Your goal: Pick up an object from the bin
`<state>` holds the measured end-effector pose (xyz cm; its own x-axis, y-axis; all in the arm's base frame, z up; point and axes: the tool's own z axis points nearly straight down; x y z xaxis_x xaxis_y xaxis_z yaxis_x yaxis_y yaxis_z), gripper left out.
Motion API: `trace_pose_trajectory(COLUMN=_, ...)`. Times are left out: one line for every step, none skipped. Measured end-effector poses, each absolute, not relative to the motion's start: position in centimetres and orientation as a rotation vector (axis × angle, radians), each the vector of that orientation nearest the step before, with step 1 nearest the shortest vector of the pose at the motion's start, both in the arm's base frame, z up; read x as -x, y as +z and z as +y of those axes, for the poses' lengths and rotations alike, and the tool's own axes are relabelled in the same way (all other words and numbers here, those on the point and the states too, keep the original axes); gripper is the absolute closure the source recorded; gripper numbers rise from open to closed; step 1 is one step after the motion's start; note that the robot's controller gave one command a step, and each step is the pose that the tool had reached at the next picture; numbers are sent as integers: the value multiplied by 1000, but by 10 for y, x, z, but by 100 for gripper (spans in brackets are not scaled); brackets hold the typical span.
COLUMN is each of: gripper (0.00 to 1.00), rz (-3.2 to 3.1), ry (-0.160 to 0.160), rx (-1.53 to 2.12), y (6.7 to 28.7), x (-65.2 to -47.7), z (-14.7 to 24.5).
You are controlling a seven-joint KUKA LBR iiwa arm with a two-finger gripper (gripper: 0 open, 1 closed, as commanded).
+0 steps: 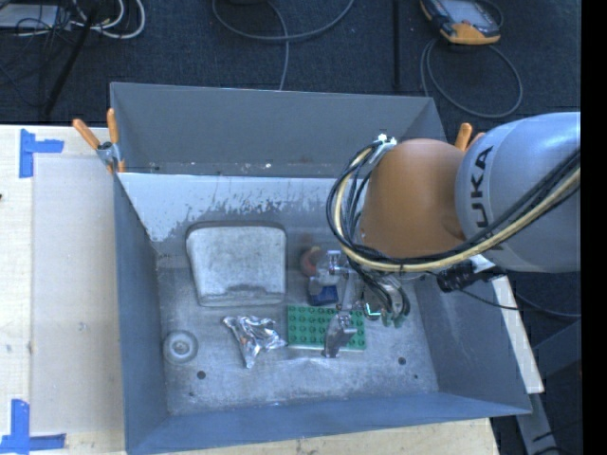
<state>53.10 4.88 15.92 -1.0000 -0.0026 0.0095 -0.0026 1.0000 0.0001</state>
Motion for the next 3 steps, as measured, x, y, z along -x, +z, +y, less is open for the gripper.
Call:
trace_pose_trajectory(gripper=0, rz=-3123, ry=-9, rx=469, y=93, x=-550, z=14)
trace_pose_trajectory(gripper=100, rz=-3127, ry=-7, rx=476, y=95, x=-552, z=12)
trace_pose_trajectory(gripper=0, rz=-3103, ry=-5, rx=469, y=90, x=-546, z=13)
